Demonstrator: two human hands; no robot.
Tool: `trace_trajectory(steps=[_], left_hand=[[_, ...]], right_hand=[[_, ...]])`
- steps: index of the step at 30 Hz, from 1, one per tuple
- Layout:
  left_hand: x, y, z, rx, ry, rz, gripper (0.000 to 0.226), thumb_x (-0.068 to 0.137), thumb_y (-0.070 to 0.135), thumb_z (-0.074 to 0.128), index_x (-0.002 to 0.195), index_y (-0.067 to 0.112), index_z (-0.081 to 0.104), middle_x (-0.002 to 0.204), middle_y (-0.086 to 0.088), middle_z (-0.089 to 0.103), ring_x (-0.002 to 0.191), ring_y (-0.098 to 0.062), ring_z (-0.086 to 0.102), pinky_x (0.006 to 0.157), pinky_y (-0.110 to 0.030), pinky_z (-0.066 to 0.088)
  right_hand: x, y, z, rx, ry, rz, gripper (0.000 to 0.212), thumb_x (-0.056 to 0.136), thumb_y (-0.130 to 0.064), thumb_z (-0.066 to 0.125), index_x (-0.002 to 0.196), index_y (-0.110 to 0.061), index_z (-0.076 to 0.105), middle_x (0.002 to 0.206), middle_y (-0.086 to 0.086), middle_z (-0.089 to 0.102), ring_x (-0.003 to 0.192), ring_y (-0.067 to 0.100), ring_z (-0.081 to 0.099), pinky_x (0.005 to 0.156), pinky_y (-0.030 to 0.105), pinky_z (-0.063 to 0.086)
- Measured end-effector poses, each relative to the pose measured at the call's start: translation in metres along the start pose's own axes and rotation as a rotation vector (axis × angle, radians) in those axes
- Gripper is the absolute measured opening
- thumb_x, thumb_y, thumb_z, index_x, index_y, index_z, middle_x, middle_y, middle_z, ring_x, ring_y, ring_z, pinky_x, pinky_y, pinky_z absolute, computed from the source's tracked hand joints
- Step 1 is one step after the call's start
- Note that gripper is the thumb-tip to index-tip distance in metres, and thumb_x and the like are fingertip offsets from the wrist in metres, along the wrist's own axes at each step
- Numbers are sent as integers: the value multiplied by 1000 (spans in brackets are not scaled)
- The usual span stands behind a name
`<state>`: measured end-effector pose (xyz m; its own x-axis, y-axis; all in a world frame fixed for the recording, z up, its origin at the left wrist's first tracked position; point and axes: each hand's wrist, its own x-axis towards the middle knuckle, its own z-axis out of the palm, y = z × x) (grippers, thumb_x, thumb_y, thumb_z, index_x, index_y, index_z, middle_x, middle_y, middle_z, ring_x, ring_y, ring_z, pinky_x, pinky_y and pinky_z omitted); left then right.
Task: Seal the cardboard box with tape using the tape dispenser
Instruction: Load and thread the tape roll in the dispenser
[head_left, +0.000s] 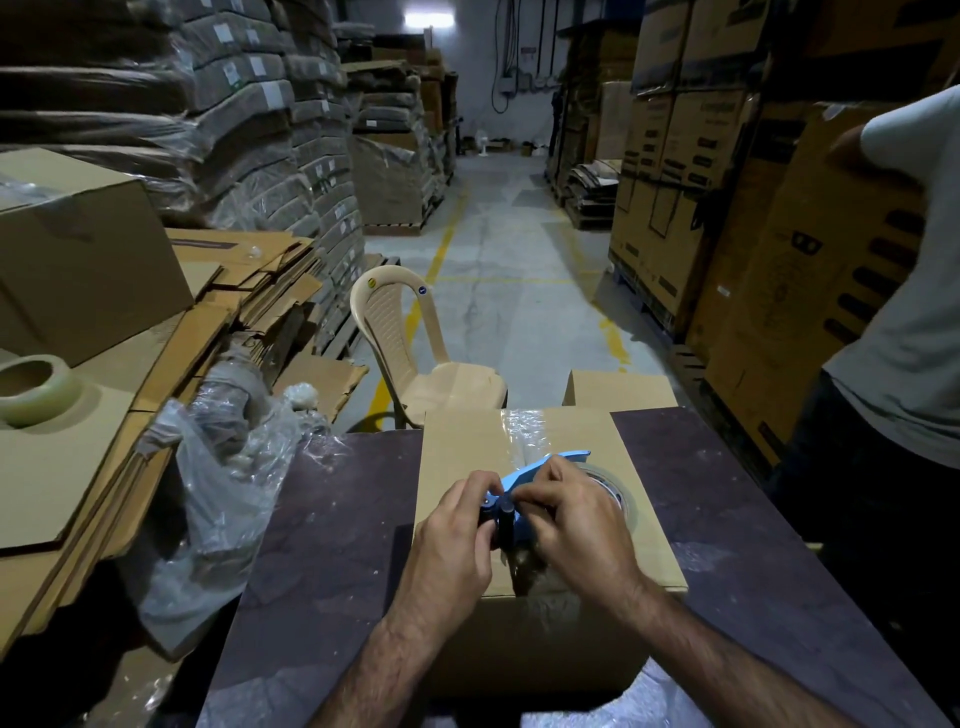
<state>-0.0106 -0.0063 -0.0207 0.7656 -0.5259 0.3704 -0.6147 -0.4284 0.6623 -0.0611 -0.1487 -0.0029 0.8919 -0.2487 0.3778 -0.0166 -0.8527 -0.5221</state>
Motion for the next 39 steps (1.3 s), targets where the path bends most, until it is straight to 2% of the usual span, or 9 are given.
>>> trace_trajectory(steps=[4,11,15,17,20,22,28,35,39], left_hand=[[2,-5,-5,-24,-58,-9,40,90,5,56,114,33,39,101,9,55,91,-8,60,76,-23,56],[0,-2,-4,-11,-33,-1,27,91,5,56,105,26,46,99,11,52,88,1,56,68,-6,46],[2,0,-4,60,12,-7,28,89,10,60,100,30,44,98,12,55,85,-5,57,69,-19,54],[4,1,-7,111,26,2,29,88,13,63,100,32,45,101,12,56,87,-8,59,72,-29,55],[4,4,-11,180,38,70,37,84,14,67,114,30,53,120,14,50,107,-4,48,88,-18,47],[3,7,-13,254,6,122,45,82,26,70,123,31,53,124,14,45,108,-1,36,93,-19,42],[5,13,-11,291,-59,141,49,73,58,69,113,31,61,103,13,54,93,-1,44,76,-14,39],[4,14,-1,281,23,108,12,80,33,74,89,26,69,84,10,61,74,-3,54,64,-3,27],[4,15,0,256,25,83,7,85,29,69,85,23,66,85,11,59,72,0,50,60,-4,33]], right_hand=[[4,0,-2,-10,-49,-34,15,88,-18,64,98,-20,75,82,-12,46,77,5,49,57,8,29],[-1,3,-1,97,57,50,9,85,-15,68,87,-20,75,74,-12,47,71,4,50,60,10,35],[-3,5,-9,185,61,76,6,83,-13,71,83,-18,74,75,-12,51,73,4,52,63,10,38],[-3,7,-14,216,15,79,6,80,-14,73,80,-20,75,76,-10,55,76,5,54,64,14,41],[-3,8,-17,244,8,95,6,78,-14,74,78,-20,75,77,-9,58,77,6,56,66,18,44],[-3,7,-17,239,25,101,5,78,-14,74,76,-20,75,76,-10,57,76,5,55,63,13,42],[-3,8,-20,234,37,90,5,74,-16,77,72,-20,75,74,-11,61,74,4,58,62,16,45],[-5,11,-21,249,9,40,4,74,-17,77,72,-20,76,72,-13,60,74,4,57,62,12,41],[-4,15,-29,227,-41,5,10,74,-27,79,81,-23,73,79,-15,62,76,3,58,63,14,45]])
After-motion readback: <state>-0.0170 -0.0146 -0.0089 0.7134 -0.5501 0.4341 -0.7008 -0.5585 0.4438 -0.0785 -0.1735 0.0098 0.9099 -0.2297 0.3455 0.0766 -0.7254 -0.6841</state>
